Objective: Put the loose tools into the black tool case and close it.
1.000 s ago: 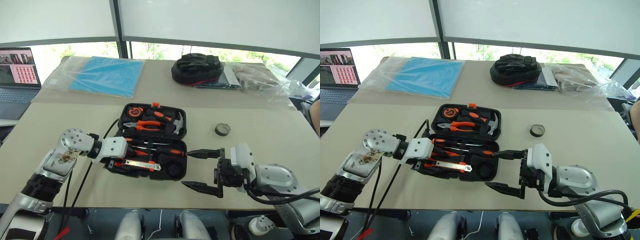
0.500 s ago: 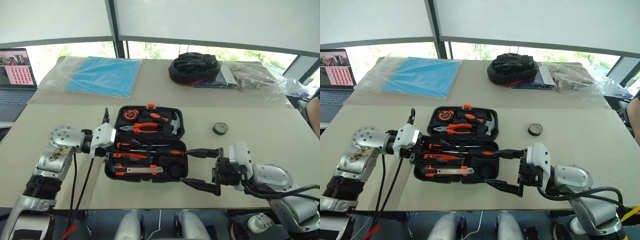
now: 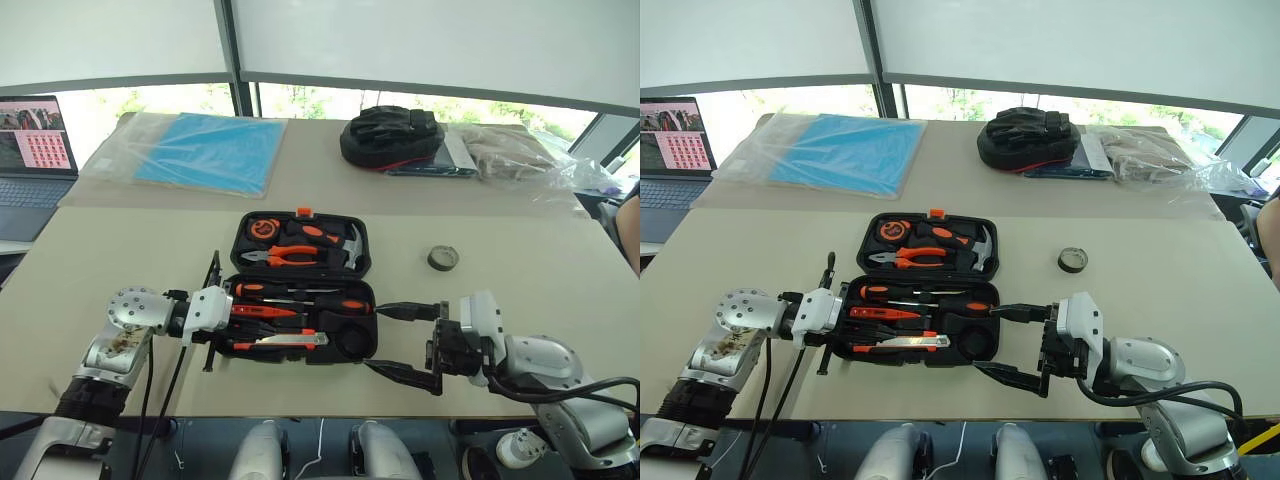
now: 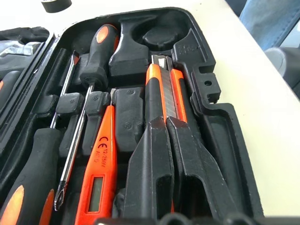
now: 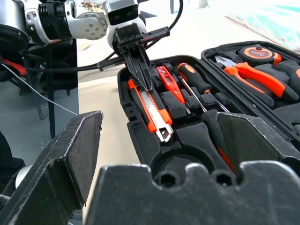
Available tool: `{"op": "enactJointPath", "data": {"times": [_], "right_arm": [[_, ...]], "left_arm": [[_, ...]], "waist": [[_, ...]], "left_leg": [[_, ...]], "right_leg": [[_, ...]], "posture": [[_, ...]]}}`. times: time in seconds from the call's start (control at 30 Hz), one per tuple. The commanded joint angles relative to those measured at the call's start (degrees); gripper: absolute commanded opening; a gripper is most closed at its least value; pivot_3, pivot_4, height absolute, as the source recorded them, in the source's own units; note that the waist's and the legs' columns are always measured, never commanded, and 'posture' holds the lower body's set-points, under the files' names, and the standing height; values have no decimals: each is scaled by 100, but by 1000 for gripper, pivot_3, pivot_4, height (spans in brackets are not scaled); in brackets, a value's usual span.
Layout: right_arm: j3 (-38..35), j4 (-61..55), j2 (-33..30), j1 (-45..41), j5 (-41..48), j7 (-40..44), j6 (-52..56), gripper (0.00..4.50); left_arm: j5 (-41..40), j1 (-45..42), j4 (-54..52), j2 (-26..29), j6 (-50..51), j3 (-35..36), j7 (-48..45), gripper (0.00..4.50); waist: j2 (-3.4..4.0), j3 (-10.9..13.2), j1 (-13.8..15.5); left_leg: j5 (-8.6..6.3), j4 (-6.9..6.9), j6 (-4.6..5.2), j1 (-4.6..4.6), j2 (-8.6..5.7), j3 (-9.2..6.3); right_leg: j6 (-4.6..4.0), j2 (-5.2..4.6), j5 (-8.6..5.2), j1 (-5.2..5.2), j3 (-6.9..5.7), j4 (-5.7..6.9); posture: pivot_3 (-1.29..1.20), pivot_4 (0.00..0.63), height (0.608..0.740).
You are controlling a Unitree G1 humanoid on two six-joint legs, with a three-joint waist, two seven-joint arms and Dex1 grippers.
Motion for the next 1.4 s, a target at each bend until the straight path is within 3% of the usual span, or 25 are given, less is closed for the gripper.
{"op": "enactJointPath", "data": {"times": [0.03, 0.3, 0.53, 0.63, 0.77, 0.93, 1.0, 1.13, 1.23, 1.4], "right_arm": [[-74, -127, 43, 19, 32, 15, -130, 4500], [-95, -96, 74, 19, 16, -16, -144, 4500], [-666, -158, 91, 286, 168, -214, -194, 4500], [-1387, -87, 26, 687, 302, -225, -282, 4500], [-2287, 328, 110, 1522, 14, -174, -711, 4500], [-2884, 1080, 546, 2157, -423, -454, -1417, 4500], [-2947, 1238, 559, 2073, -568, -570, -1563, 4500], [-2683, 1460, -47, 990, -954, -1180, -801, 4500], [-1916, 1880, -801, -181, -1174, -766, -200, 4500], [-388, 3102, -1327, -2202, -1888, -244, 629, 4500]], "left_arm": [[490, 27, 192, -70, 177, -356, 283, 131], [689, 224, -223, -16, 775, -840, 392, 131], [-303, 105, -411, -177, 1116, -15, 561, 131], [-1180, -51, -779, -55, 2131, 518, 668, 738], [-2150, -112, -962, 44, 2729, 1222, 486, 2247], [-2434, -156, -627, 113, 2883, 1803, 552, 4084], [-2359, -119, -531, 155, 2797, 1911, 540, 4465], [-2496, 10, -463, 296, 3058, 1992, 273, 4465], [-2562, 12, -498, 330, 3232, 1918, 118, 4465], [-2353, -59, -456, 136, 3010, 1805, 116, 4465]], "waist": [[10, -10, 31], [45, -36, 37], [49, -39, 84], [41, -34, 60], [41, -33, 48], [42, -33, -3], [43, -32, -31], [45, -31, -156], [43, -19, -212], [36, -14, -158]], "left_leg": [[0, 1, 0, 3, -1, 0], [1, 4, 2, 9, -2, 3], [1, 5, 2, 9, -3, 3], [1, 6, 3, -10, -1, 1], [1, 6, 3, -14, 3, -8], [1, 5, 3, -3, -1, -2], [1, 5, 3, -3, -2, -2], [2, 5, 1, 10, 0, 13], [3, 5, 1, 22, 7, 30], [7, -15, 6, 25, 7, 31]], "right_leg": [[2, -2, 1, 5, 0, 0], [6, -2, 3, 9, 6, -2], [9, -5, 3, 11, 5, -3], [9, 0, 5, -8, 6, -1], [9, 3, 4, -9, -1, -3], [9, 3, 3, -1, 4, -4], [9, 4, 3, -3, 4, -3], [17, 6, 4, -6, 27, 0], [17, 13, 8, -7, 43, 3], [-11, 30, 16, -13, 52, -1]], "posture": [[0, 150, 740], [0, 150, 740], [0, 150, 740], [0, 150, 740], [0, 150, 740], [0, 150, 740], [0, 150, 740], [0, 150, 740], [0, 150, 740], [0, 150, 740]]}}
